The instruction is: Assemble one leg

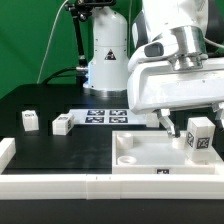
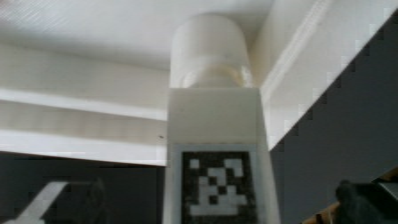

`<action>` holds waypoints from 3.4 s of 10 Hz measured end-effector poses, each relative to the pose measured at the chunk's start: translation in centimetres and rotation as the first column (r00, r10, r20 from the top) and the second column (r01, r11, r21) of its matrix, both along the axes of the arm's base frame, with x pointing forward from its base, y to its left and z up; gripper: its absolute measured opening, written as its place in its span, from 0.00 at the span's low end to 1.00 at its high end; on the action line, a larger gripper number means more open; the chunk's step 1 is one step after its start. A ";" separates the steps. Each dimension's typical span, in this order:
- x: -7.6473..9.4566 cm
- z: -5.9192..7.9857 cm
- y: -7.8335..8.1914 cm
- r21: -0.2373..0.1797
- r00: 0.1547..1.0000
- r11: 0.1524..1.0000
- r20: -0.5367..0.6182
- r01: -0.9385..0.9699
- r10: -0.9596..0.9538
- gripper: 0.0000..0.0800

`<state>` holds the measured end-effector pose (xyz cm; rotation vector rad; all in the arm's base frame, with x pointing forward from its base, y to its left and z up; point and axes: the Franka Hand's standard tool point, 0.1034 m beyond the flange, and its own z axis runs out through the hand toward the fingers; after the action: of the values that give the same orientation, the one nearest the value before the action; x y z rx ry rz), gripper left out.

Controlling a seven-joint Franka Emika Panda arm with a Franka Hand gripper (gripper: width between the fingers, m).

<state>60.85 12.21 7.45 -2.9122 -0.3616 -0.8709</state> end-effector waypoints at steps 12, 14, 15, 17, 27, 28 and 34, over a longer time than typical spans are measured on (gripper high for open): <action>0.0 2.4 0.3 -0.039 0.801 0.997 -0.598 -0.064 0.028 0.81; -0.4 2.2 0.4 -0.038 0.735 0.996 -0.678 -0.080 0.033 0.81; -0.1 2.2 0.5 -0.037 0.741 0.996 -0.671 -0.078 0.034 0.81; 0.4 2.2 0.5 -0.047 0.753 0.998 -0.659 -0.034 -0.005 0.81; 1.5 1.4 0.3 -0.052 0.804 0.998 -0.594 -0.023 -0.012 0.37; 1.6 1.4 0.3 -0.052 0.804 0.998 -0.594 -0.023 -0.012 0.37; 1.6 1.4 0.2 -0.069 0.772 0.974 -0.598 0.218 -0.215 0.37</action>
Offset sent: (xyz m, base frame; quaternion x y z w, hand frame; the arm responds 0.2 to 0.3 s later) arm 0.0124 -0.0047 0.0214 -0.0034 -0.0822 -0.0054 0.9966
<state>62.44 12.38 8.80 -3.0504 0.0353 0.0890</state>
